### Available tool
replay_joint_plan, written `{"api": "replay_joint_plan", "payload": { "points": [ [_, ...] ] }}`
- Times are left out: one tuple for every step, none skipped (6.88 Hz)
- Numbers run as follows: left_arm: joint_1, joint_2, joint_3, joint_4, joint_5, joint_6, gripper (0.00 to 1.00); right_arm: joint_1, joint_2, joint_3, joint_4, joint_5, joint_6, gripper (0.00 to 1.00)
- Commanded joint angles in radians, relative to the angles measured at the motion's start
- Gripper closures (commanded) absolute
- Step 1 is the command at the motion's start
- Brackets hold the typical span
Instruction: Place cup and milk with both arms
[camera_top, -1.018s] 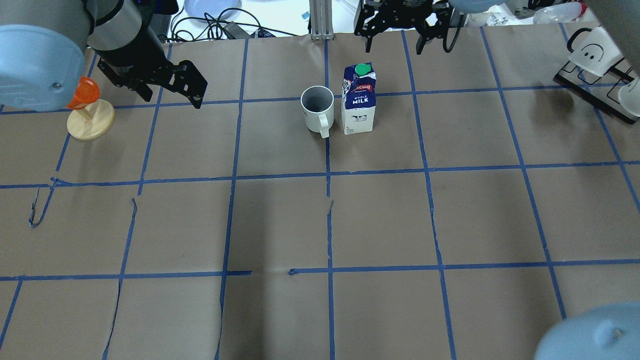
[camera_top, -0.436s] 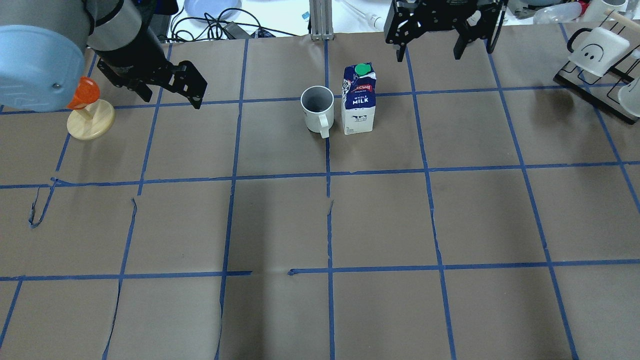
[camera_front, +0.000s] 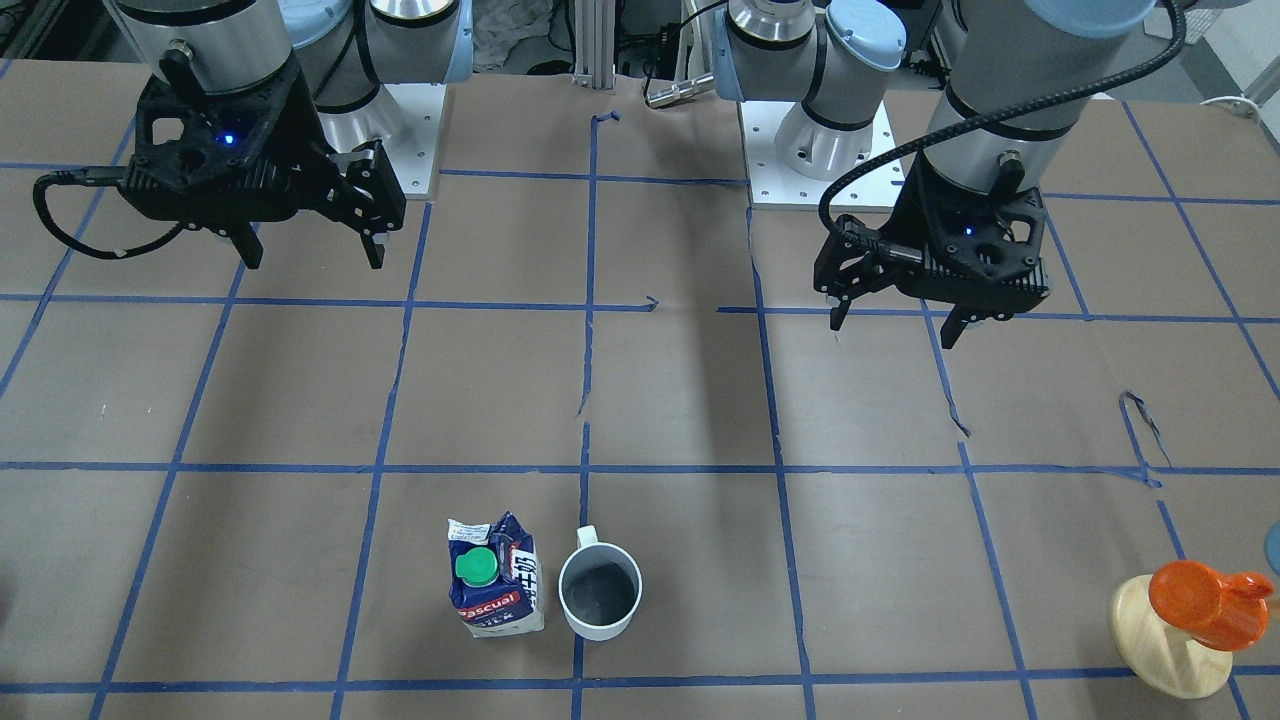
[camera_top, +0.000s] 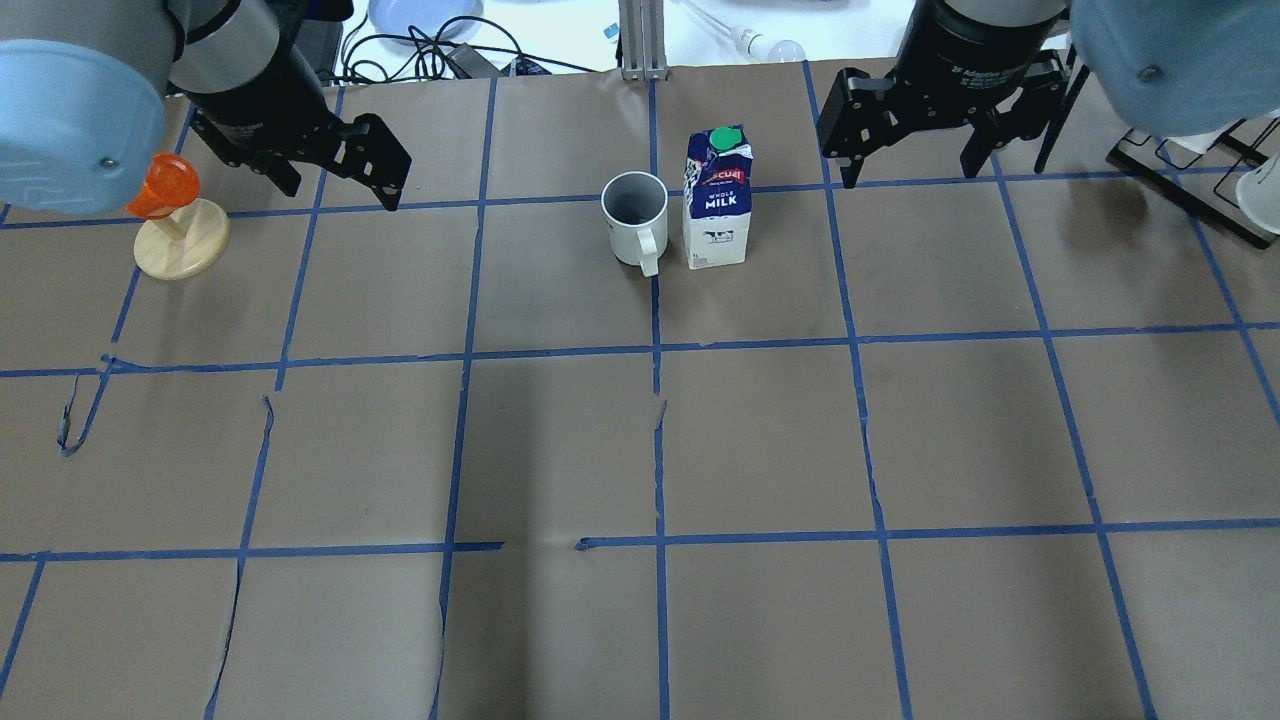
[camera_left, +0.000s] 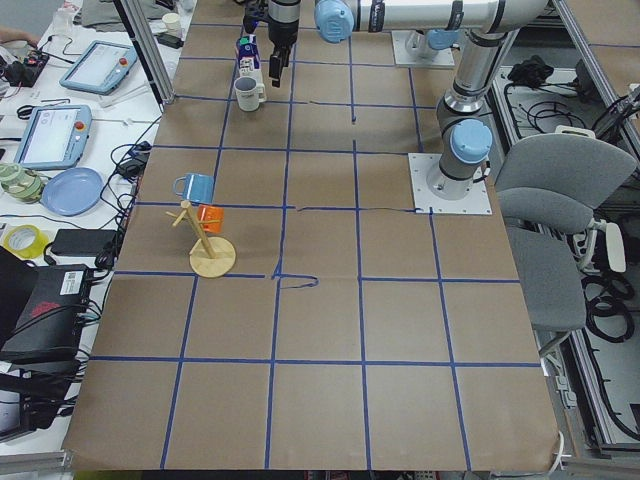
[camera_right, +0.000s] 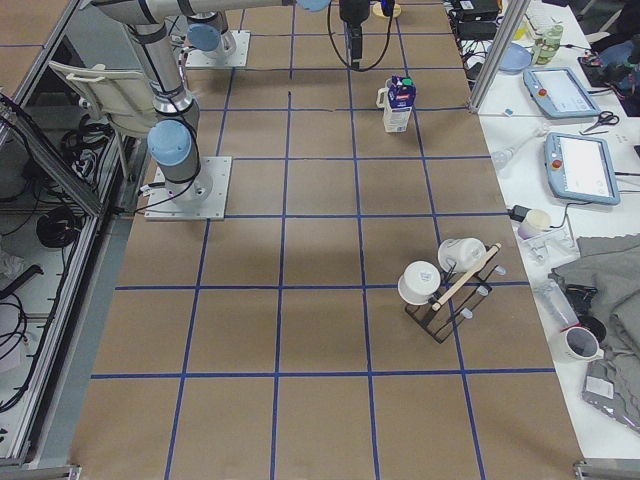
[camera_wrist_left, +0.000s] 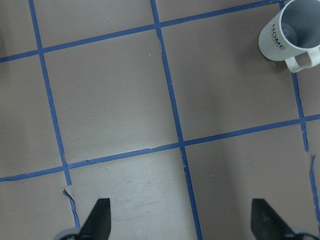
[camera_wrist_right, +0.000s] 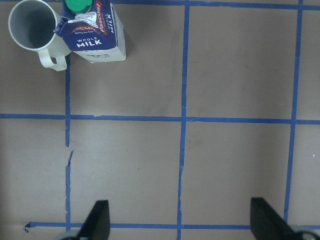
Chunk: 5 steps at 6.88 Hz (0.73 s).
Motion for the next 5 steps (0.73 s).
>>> {"api": "replay_joint_plan", "payload": {
  "points": [
    [-0.002, 0.005, -0.013, -0.001, 0.002, 0.0, 0.0, -0.007, 0.004, -0.024, 0.004, -0.003, -0.001, 0.0],
    [0.0, 0.002, -0.005, 0.0, -0.003, 0.0, 0.0, -0.008, 0.004, -0.031, 0.005, 0.0, 0.001, 0.0],
    [0.001, 0.002, -0.002, 0.0, -0.002, 0.0, 0.0, -0.008, 0.004, -0.031, 0.004, 0.0, 0.001, 0.0],
    [-0.002, 0.005, -0.014, -0.001, 0.002, 0.0, 0.0, -0.008, 0.004, -0.031, 0.005, 0.006, 0.002, 0.0],
    [0.001, 0.002, -0.007, 0.0, -0.005, 0.0, 0.0, -0.008, 0.004, -0.029, 0.002, 0.008, 0.002, 0.0]
  ]
}}
